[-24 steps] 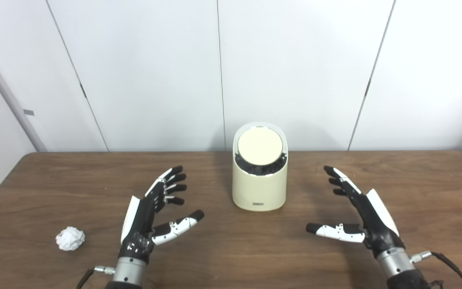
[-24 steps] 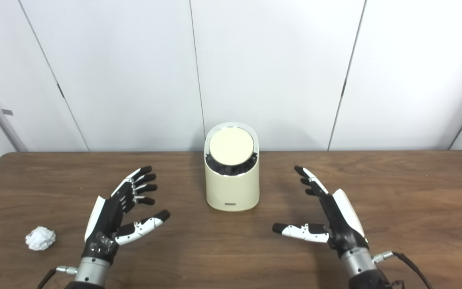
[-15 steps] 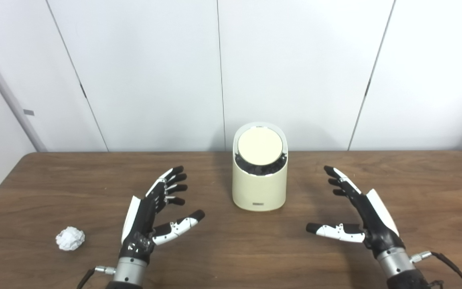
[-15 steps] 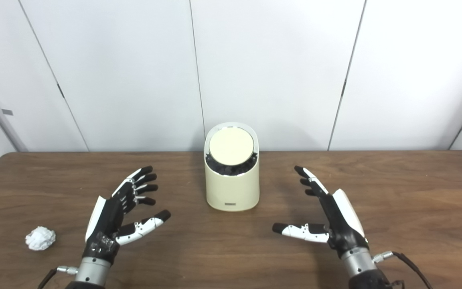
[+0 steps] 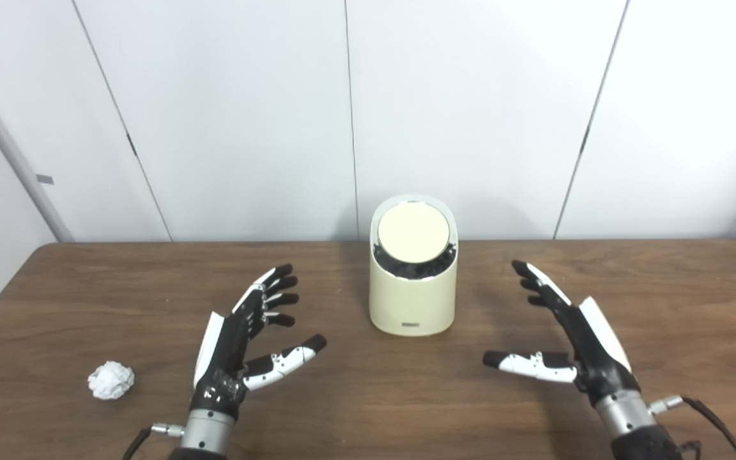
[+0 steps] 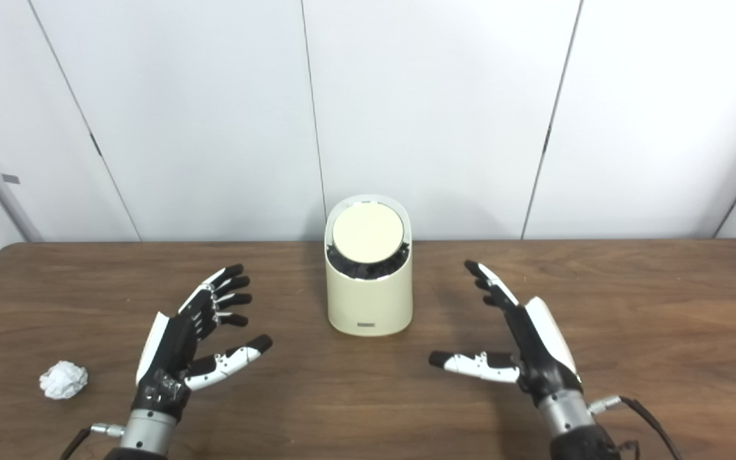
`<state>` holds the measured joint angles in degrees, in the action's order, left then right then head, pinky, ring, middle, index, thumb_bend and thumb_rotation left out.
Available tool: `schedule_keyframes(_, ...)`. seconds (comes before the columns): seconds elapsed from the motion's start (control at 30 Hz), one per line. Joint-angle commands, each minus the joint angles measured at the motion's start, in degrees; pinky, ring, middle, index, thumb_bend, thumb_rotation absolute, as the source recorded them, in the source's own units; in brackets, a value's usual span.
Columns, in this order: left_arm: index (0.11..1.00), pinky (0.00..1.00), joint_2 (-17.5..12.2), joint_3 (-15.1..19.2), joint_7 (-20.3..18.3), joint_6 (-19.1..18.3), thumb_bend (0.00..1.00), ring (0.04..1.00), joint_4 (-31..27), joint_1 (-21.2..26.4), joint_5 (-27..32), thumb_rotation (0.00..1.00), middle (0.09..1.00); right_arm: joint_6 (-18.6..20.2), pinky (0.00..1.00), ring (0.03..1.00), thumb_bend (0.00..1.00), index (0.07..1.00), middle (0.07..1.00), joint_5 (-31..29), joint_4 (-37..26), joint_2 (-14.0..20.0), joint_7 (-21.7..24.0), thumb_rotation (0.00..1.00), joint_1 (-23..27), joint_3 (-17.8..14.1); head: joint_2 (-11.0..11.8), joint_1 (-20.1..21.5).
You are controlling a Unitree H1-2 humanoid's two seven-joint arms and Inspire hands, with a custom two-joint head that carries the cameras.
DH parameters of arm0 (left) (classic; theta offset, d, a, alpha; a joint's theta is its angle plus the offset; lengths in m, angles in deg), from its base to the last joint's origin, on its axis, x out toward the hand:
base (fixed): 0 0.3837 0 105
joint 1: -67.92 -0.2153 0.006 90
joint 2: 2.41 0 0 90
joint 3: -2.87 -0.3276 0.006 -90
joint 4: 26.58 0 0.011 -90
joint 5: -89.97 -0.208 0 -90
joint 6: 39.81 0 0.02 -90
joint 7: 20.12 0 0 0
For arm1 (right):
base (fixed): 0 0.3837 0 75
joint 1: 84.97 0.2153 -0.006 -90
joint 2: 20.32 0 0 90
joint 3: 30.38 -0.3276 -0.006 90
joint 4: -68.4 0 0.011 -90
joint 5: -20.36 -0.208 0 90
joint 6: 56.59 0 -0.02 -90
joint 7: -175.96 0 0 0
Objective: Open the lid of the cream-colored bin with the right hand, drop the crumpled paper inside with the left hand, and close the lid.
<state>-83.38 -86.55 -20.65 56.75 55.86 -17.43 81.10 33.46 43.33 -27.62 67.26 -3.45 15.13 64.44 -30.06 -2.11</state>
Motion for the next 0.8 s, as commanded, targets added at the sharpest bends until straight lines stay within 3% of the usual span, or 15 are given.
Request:
schedule_keyframes(0.0, 0.878, 0.64, -0.3, -0.13, -0.01, 1.26, 0.73, 0.765, -1.75, 1.23, 0.26, 0.14, 0.835, -0.2, 0.79, 0.875, 0.8, 0.904, 0.911, 0.74, -2.41, -0.31, -0.65, 0.42, 4.07, -0.18, 0.04, 0.01)
schedule_keyframes(0.23, 0.879, 0.64, -0.44, -0.41, -0.15, 1.72, 0.73, 0.763, -1.38, 1.32, 0.45, 0.14, 0.835, 3.88, 0.78, 0.857, 0.82, 0.91, 0.9, 4.45, -1.07, -1.16, -0.83, 0.49, 10.62, 0.06, 0.22, -0.05)
schedule_keyframes(0.43, 0.877, 0.63, -0.28, -0.51, -0.02, 1.55, 0.74, 0.764, -1.34, 1.31, 0.43, 0.15, 0.835, 9.07, 0.77, 0.865, 0.83, 0.904, 0.89, 5.52, 0.49, -2.99, -1.23, 0.44, 15.23, -0.55, 0.2, -0.26)
schedule_keyframes(0.57, 0.878, 0.63, -0.25, -0.56, 0.13, 1.38, 0.74, 0.766, -1.45, 1.3, 0.11, 0.15, 0.837, 10.52, 0.79, 0.887, 0.83, 0.903, 0.908, 5.66, 1.14, -3.56, -1.52, 0.41, 17.42, -0.4, 0.15, -0.32)
schedule_keyframes(0.77, 0.878, 0.63, -0.31, -0.56, 0.13, 1.31, 0.73, 0.764, -1.47, 1.44, 0.1, 0.14, 0.835, 14.04, 0.75, 0.884, 0.85, 0.913, 0.905, 6.35, 1.9, -4.32, -1.45, 0.4, 21.08, 0.15, 0.15, -0.5)
